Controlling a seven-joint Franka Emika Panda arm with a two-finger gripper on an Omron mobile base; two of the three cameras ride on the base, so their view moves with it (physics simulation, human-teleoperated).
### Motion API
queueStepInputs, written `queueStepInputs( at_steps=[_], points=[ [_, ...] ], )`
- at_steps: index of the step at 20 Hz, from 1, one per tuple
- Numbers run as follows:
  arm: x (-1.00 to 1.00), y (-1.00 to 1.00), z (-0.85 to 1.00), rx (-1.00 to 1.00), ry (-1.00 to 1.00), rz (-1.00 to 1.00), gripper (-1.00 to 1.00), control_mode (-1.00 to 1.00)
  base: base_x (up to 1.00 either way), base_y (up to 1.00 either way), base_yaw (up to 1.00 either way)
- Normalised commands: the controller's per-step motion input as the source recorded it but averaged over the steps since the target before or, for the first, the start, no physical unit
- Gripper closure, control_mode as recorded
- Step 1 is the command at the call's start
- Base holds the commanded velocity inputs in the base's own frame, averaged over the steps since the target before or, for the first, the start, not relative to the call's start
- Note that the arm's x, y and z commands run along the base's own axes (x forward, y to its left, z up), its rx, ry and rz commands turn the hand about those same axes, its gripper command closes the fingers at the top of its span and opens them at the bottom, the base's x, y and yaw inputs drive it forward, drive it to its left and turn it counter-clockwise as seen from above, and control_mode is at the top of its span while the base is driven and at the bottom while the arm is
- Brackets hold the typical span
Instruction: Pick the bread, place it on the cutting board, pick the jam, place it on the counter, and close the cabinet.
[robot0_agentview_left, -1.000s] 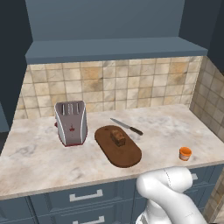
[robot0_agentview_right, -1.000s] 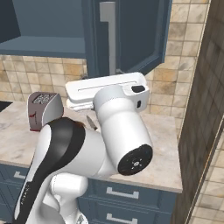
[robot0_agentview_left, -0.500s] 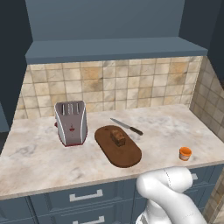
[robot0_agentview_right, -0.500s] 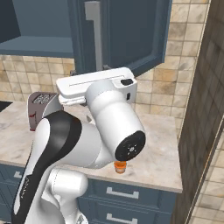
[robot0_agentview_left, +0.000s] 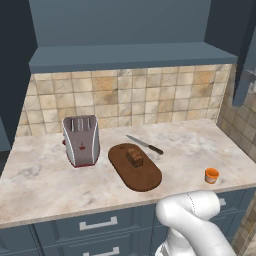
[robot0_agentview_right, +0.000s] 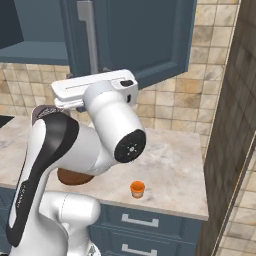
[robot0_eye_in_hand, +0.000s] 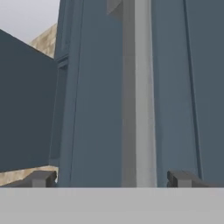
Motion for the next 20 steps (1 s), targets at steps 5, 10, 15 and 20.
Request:
queueStepInputs(
  at_steps=[5, 10, 15, 20],
  points=[
    [0.47, 0.31, 0.00, 0.00, 0.00, 0.03, -1.00, -1.00, 0.00, 0.00, 0.00],
    [0.48, 0.29, 0.00, 0.00, 0.00, 0.02, -1.00, -1.00, 0.00, 0.00, 0.00],
    [0.41, 0.28, 0.00, 0.00, 0.00, 0.00, -1.00, -1.00, 0.00, 0.00, 0.00],
    [0.41, 0.27, 0.00, 0.00, 0.00, 0.00, -1.00, -1.00, 0.00, 0.00, 0.00]
  ],
)
